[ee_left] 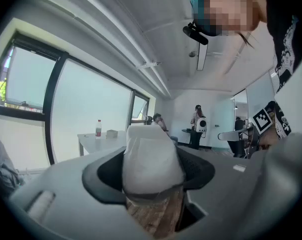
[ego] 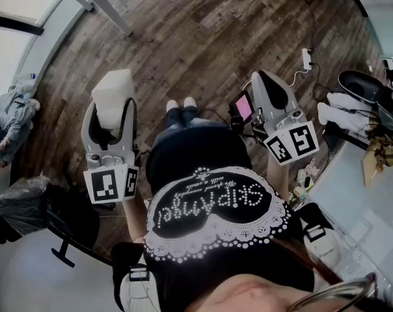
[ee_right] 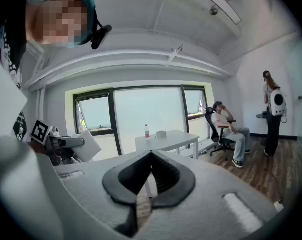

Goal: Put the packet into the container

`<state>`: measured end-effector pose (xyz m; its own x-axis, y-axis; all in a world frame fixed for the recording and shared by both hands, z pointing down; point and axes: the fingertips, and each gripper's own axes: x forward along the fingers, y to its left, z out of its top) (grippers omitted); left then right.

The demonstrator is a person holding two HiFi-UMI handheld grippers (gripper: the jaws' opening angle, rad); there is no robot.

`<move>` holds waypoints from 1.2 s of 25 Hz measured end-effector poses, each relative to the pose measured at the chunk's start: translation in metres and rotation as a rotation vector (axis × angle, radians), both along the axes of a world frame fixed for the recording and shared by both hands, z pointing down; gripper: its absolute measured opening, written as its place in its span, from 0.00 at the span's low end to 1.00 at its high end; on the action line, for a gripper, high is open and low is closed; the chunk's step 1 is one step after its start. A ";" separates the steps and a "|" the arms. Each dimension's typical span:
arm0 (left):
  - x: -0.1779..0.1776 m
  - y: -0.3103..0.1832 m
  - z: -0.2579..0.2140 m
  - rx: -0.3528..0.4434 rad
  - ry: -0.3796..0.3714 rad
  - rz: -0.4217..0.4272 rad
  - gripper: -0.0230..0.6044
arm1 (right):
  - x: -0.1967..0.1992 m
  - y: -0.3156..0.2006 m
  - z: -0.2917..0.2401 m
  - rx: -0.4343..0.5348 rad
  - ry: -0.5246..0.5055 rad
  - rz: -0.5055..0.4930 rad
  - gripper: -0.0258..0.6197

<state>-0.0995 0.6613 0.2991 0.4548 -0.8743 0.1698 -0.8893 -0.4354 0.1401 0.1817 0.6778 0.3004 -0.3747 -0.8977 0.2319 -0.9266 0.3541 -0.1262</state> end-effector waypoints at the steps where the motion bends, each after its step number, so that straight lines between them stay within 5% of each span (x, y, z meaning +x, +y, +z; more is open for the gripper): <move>1: -0.001 -0.003 -0.001 0.001 -0.002 -0.002 0.49 | -0.001 -0.003 -0.001 0.001 0.000 -0.001 0.03; 13: 0.005 -0.011 -0.005 0.020 -0.001 -0.009 0.49 | 0.006 -0.008 0.001 0.006 -0.016 -0.006 0.03; 30: 0.059 -0.042 0.011 0.009 0.019 -0.059 0.49 | 0.057 -0.040 0.018 0.000 -0.044 -0.053 0.03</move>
